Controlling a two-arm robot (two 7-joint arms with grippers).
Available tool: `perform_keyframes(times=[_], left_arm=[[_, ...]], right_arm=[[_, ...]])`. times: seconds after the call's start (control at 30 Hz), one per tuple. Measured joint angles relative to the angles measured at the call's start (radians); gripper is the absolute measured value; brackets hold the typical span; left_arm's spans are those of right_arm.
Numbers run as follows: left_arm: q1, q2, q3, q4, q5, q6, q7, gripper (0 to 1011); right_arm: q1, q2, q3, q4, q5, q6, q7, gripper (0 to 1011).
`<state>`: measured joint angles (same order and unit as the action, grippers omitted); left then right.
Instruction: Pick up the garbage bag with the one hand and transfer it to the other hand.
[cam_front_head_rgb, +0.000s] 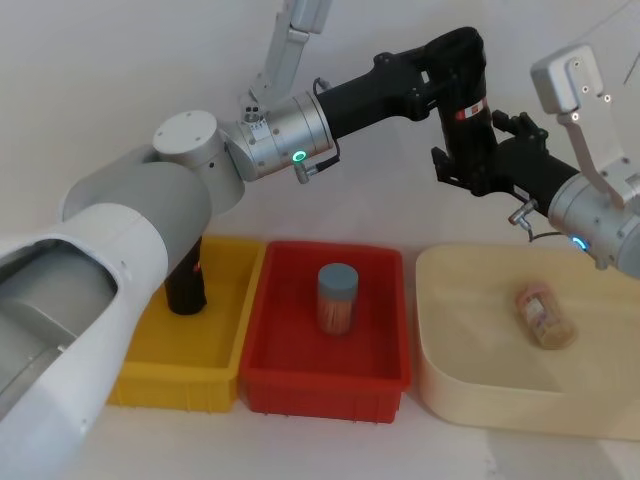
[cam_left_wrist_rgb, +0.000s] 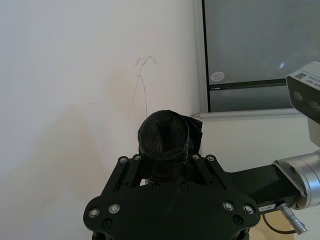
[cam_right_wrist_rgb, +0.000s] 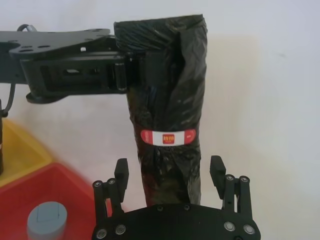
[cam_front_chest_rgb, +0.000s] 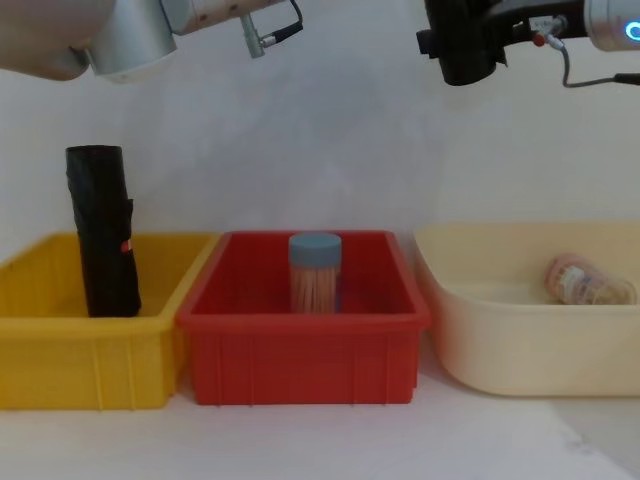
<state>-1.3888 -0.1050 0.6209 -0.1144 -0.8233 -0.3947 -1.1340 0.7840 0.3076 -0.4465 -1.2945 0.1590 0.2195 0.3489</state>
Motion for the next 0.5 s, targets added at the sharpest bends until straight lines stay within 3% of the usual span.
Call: perform_keyframes(times=[0.3, 0.5], left_arm=[[0.0, 0.0, 0.0, 0.0, 0.0, 0.0, 0.0, 353], [0.0, 0.0, 0.0, 0.0, 0.0, 0.0, 0.0, 353]], right_arm=[[0.013, -0.014, -0.004, 0.018, -0.01, -0.008, -0.004, 855], [0.019, -0.02, -0.006, 0.027, -0.015, -0.012, -0.006, 656]])
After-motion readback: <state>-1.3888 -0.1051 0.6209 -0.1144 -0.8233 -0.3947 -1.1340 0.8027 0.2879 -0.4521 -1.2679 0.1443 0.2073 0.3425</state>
